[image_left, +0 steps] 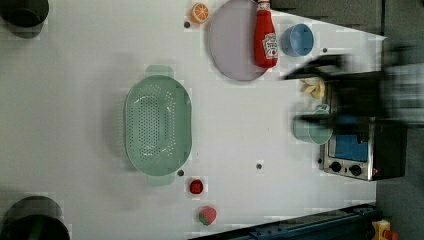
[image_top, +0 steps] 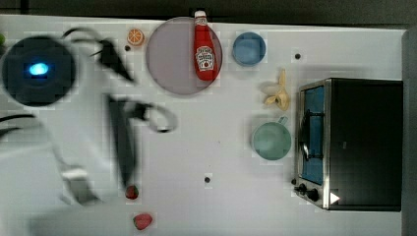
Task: Drag strainer right to left.
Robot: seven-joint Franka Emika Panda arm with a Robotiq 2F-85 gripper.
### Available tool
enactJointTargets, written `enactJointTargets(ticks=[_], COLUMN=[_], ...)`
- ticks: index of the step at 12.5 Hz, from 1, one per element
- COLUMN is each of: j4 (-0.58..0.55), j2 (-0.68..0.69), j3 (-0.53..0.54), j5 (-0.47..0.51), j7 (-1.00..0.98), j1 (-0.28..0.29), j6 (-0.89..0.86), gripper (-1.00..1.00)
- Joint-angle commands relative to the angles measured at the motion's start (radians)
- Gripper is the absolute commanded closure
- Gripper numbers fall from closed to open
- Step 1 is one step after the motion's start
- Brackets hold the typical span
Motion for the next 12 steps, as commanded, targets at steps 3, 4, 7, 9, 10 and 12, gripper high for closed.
enactJointTargets(ticks=[3, 4, 7, 9, 10, 12], j4=[-0.005, -0.012, -0.031, -0.038, -0.038, -0.038], j2=[-0.192, -0.218, -0.244, -0.233, -0.224, -0.206], j3=[-0.250, -0.278, -0.303, -0.300, -0.299, -0.299], j5=[-0.232, -0.233, -0.233, -0.232, -0.232, -0.232], j7=[-0.502, -0.521, -0.523, -0.523, -0.523, -0.523], j1=[-0.076, -0.077, -0.077, -0.074, -0.074, -0.074], j6=[-0.222, -0.237, -0.242, -0.240, -0.240, -0.240], gripper=[-1.00, -1.00, -1.00, -1.00, -1.00, -1.00])
